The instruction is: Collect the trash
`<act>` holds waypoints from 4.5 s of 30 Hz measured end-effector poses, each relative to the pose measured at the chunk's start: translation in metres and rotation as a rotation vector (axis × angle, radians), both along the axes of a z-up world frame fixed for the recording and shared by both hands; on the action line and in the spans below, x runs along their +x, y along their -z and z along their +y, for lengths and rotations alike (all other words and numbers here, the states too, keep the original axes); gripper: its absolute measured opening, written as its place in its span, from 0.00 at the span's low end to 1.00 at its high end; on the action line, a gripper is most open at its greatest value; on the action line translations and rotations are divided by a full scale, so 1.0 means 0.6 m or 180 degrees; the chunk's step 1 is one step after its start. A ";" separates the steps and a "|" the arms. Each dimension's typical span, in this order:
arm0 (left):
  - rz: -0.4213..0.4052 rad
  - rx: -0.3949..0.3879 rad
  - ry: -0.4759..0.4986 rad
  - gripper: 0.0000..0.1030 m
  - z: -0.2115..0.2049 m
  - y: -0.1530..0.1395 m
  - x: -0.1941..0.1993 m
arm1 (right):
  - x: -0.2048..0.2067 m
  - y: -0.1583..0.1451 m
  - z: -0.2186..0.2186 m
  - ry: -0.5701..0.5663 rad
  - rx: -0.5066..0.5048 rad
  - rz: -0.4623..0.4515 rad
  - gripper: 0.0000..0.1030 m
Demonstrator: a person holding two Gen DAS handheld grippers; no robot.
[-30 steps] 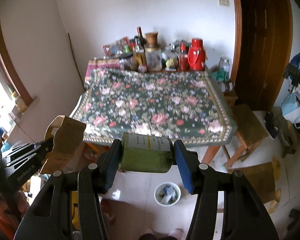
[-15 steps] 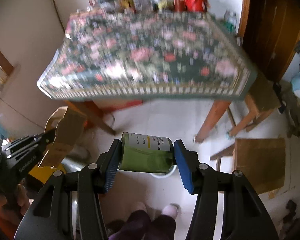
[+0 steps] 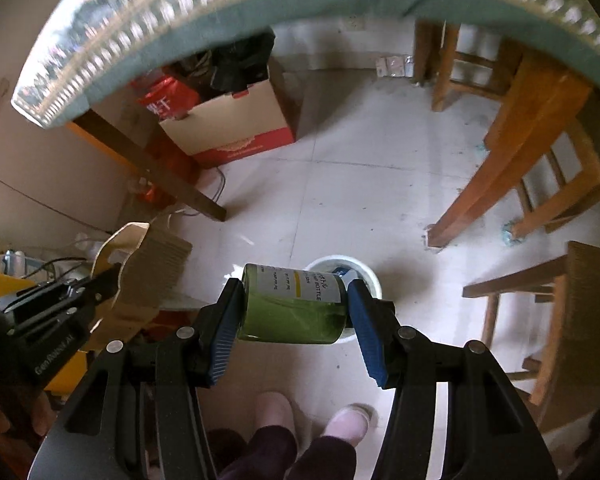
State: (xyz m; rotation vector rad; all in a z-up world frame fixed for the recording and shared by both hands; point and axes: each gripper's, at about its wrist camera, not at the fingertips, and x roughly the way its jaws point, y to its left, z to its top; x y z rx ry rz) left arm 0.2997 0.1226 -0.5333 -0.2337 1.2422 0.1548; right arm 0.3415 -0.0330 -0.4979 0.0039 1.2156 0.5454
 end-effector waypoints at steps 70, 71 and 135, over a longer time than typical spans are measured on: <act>-0.2489 0.0387 0.0612 0.90 -0.138 -0.876 -0.537 | -0.510 -0.762 -0.169 0.0435 0.0582 -0.2594 0.89; -0.2543 0.0383 0.0587 0.91 -0.137 -0.878 -0.548 | -0.516 -0.764 -0.168 0.0442 0.0560 -0.2605 0.90; -0.2538 0.0288 0.0674 0.99 -0.145 -0.868 -0.538 | -0.541 -0.764 -0.175 0.0517 0.0491 -0.2491 0.92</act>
